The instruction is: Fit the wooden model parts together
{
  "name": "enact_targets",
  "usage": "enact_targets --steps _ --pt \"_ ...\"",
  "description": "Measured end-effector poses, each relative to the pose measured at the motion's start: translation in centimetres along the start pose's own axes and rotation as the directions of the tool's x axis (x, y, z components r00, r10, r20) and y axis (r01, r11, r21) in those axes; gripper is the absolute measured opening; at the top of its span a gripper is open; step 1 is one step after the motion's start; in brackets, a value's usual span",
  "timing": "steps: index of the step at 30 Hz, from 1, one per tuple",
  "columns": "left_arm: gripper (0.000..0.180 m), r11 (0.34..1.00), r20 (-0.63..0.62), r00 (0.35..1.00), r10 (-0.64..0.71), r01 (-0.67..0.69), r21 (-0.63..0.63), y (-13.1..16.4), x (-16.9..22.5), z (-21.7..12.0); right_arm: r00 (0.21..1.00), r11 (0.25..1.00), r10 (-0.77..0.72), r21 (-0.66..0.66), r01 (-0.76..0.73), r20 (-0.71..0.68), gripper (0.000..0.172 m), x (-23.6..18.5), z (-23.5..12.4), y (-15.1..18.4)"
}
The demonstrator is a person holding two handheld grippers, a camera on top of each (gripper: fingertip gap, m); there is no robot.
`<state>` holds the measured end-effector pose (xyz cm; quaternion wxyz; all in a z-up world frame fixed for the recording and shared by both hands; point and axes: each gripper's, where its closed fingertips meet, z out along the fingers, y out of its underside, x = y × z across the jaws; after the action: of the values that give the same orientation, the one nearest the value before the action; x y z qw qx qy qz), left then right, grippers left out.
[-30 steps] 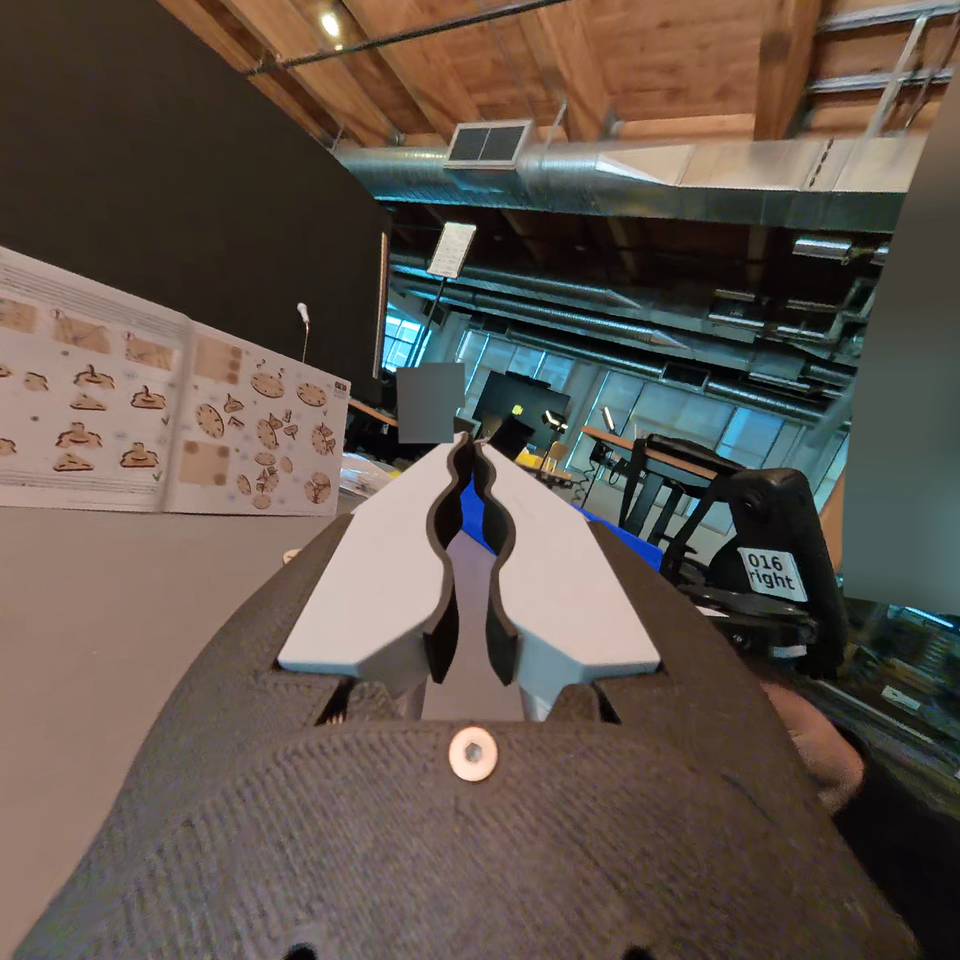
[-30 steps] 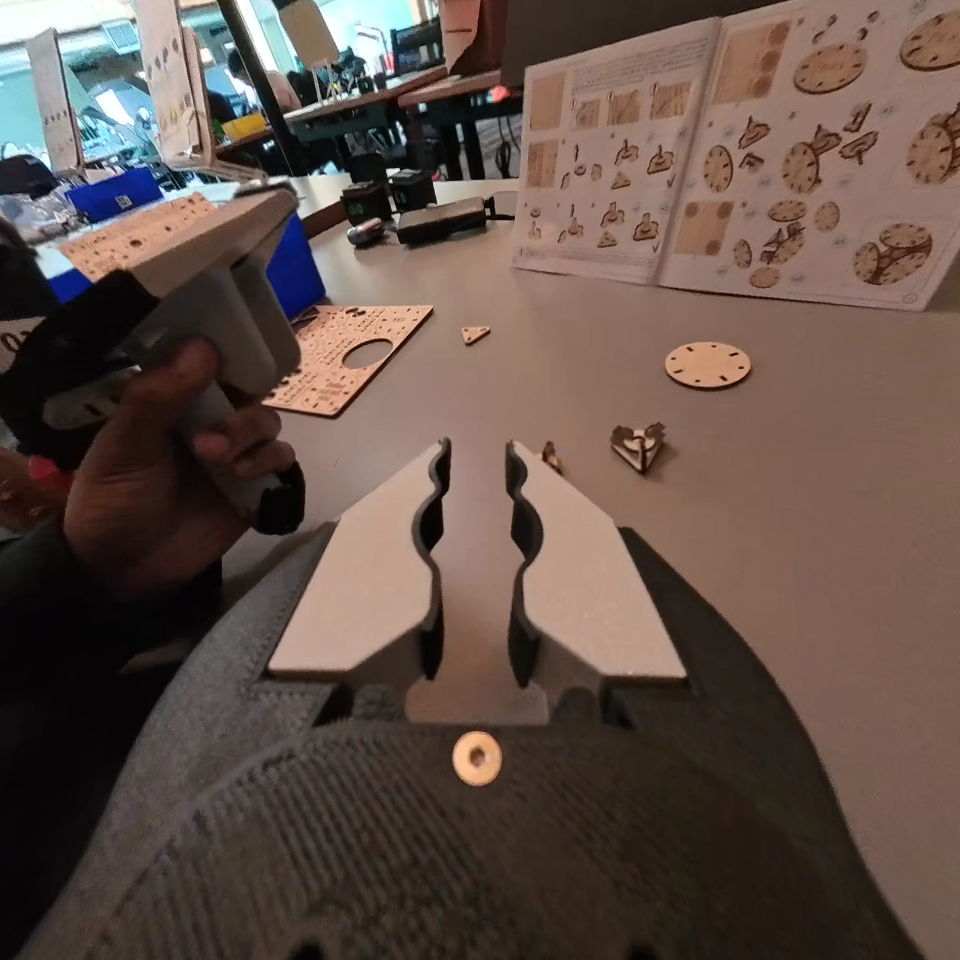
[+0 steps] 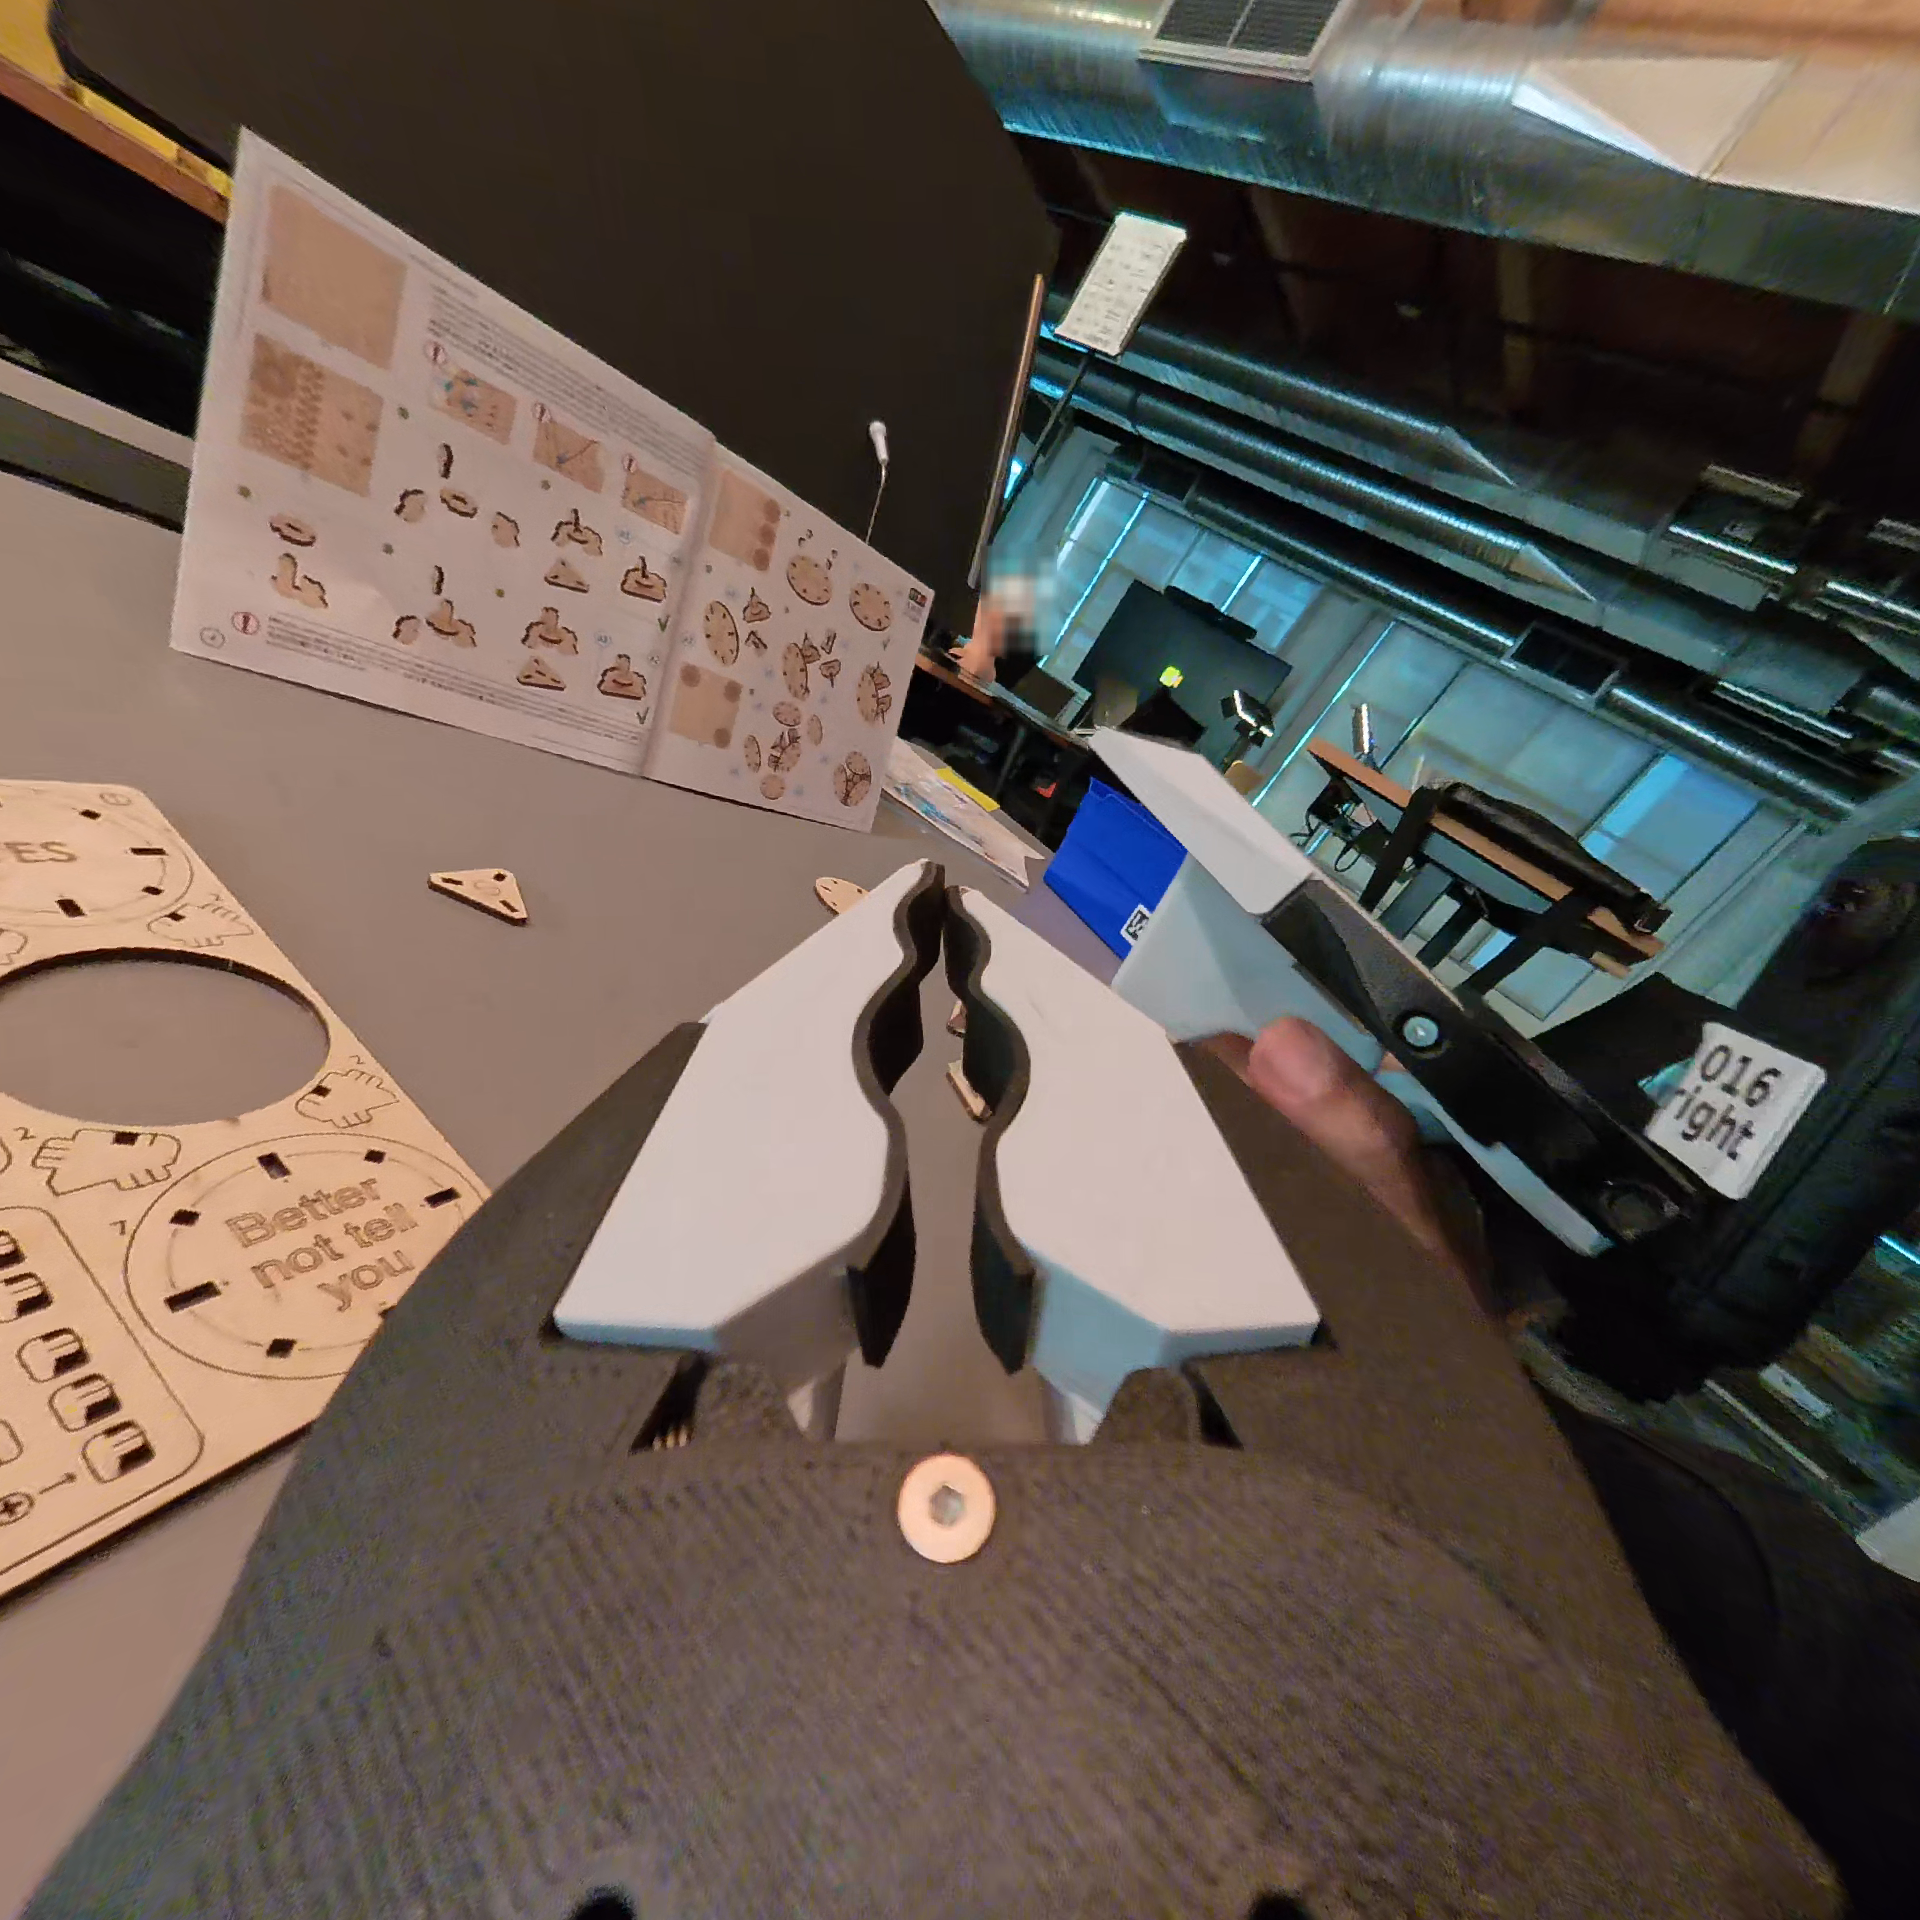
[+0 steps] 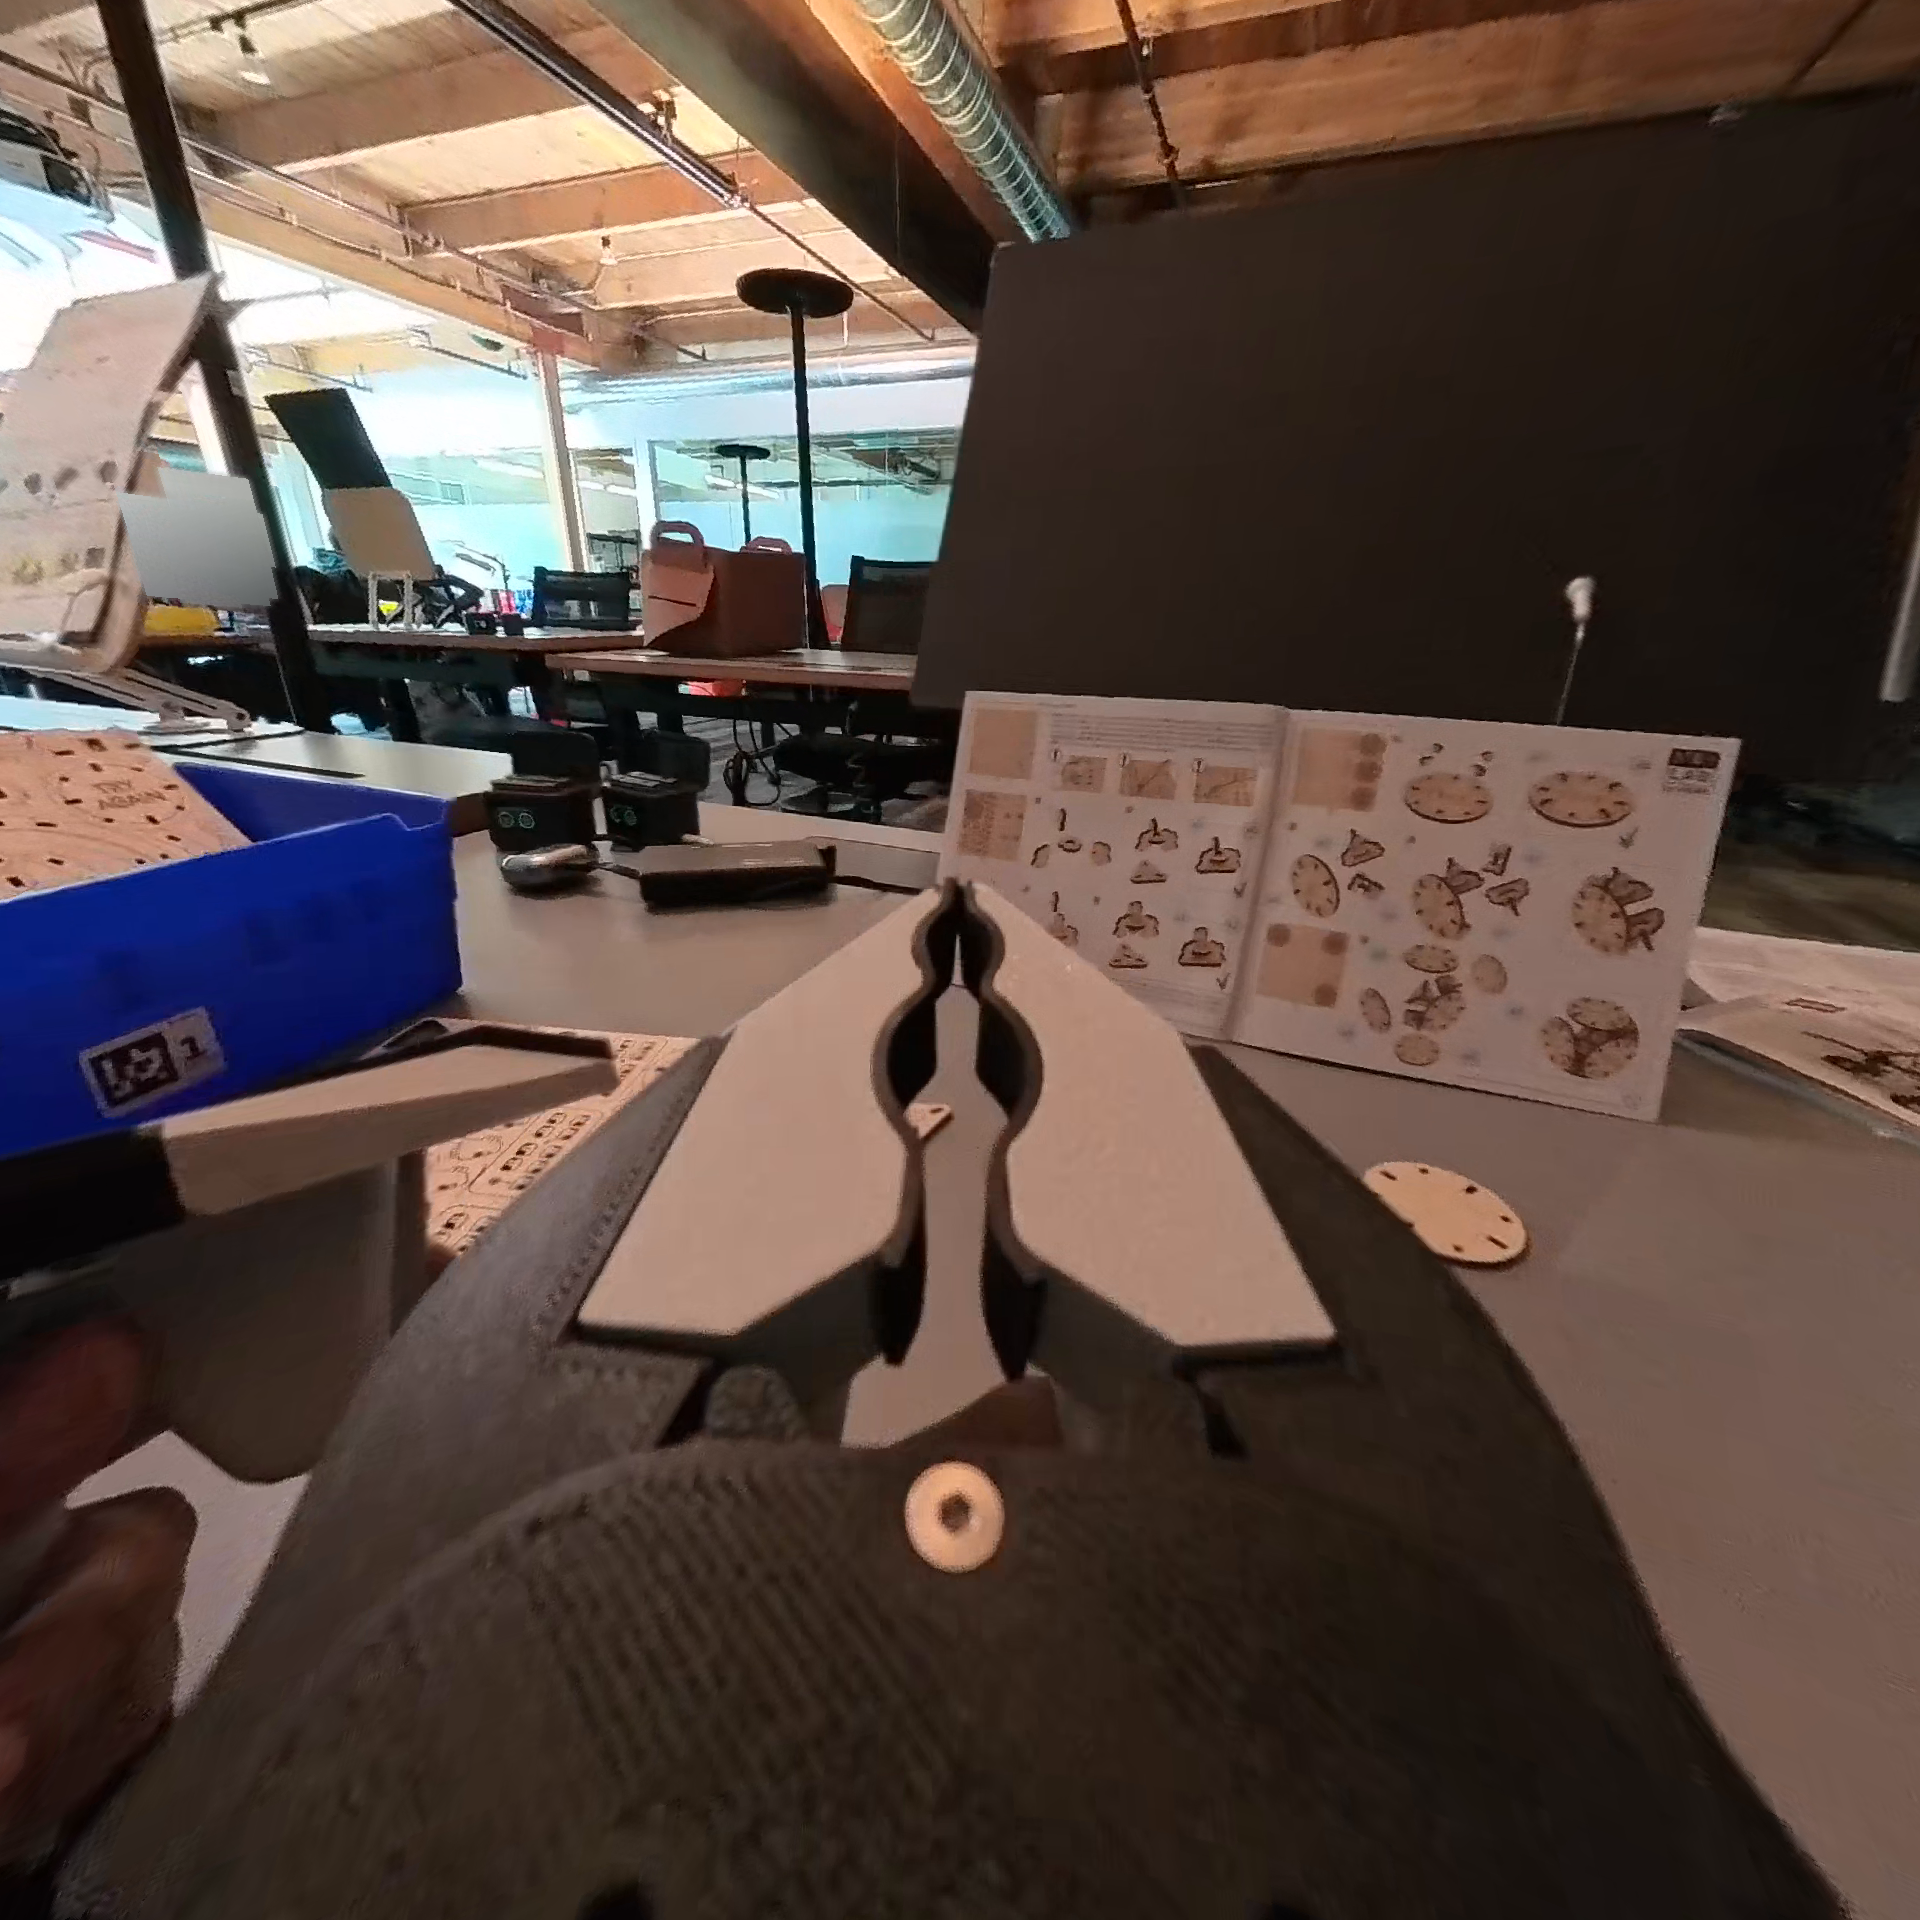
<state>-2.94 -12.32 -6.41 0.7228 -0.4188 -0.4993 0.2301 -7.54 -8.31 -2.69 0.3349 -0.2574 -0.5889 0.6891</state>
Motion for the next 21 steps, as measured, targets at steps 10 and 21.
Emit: enact_targets --steps 10,21 --pt "0.000 1.000 0.017 1.000 0.001 0.000 -0.009 0.2 -0.4 0.2 0.979 0.992 -0.095 0.103 0.078 0.182 0.000 -3.9 -1.5 -1.2" --pt "0.000 1.000 0.019 1.000 0.009 -0.008 -0.011 0.3 -0.3 0.3 0.965 0.986 -0.109 0.149 0.075 0.238 0.000 -4.5 -2.3 -1.9"
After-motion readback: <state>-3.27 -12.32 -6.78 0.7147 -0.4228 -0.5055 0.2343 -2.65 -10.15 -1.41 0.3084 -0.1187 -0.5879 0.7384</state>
